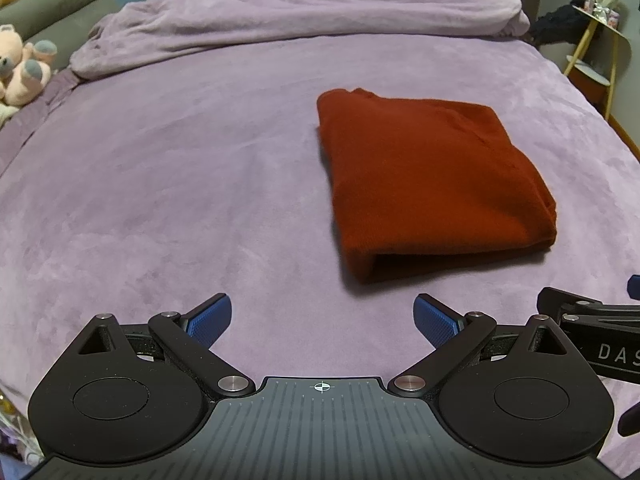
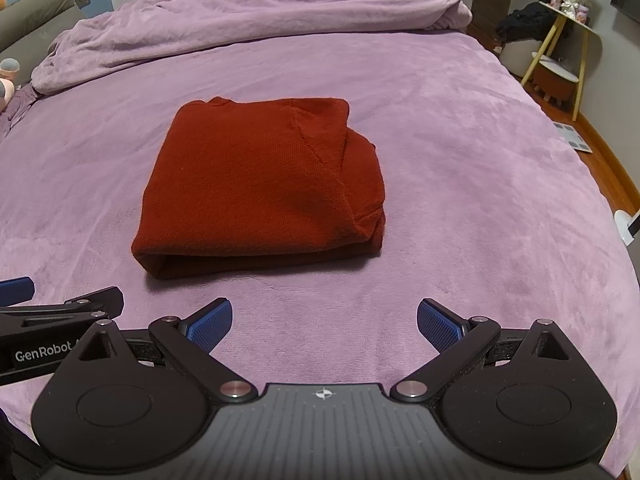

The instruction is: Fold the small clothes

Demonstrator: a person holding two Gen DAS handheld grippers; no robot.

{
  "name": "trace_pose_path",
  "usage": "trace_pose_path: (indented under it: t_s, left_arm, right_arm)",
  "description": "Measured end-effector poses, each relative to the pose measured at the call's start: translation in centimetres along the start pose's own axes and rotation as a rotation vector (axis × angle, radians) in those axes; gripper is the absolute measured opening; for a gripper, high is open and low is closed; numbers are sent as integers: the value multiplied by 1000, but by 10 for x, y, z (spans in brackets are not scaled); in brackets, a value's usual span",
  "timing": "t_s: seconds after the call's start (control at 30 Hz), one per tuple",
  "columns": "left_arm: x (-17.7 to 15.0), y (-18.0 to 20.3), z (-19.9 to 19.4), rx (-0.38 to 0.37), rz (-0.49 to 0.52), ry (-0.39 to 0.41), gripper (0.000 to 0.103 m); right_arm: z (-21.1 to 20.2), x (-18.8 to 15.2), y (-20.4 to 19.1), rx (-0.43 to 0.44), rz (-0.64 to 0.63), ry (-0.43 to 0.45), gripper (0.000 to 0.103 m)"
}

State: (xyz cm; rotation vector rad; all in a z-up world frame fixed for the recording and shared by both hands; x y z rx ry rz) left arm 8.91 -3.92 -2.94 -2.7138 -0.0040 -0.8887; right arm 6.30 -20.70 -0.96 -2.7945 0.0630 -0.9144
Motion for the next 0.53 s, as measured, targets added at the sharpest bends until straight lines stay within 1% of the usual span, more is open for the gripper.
trace_pose_path:
  t_s: [0.17,0.23,0.33,0.43,0.53]
  left_arm:
    - [-1,-3,3,-27,-24,-19,100]
    - [-3,-5,1,-39,-40,-4,100]
    - [-4,-6,-1,-12,-26,33,100]
    - [-3,-3,0,6,0,25,100]
    - [-3,-3,2,1,5,2,100]
  right_arm:
    - [-1,0,0,2,-2,6,99]
    - [-1,-1,0,0,-2,5,99]
    - [-1,-1,0,-1,0,4,99]
    - [-1,-1,-1,-1,0,3,99]
    - [-1,-2,-1,-4,-2,3,99]
Point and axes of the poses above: each gripper's, at about its wrist camera, not at the fingertips, and z roughly the way its jaws point, y to its right, x to its top, the point moved 3 cm from there along z, roughly the way its jaws point, and after that the axes turned 15 degrees about x, right-handed, at the moved point
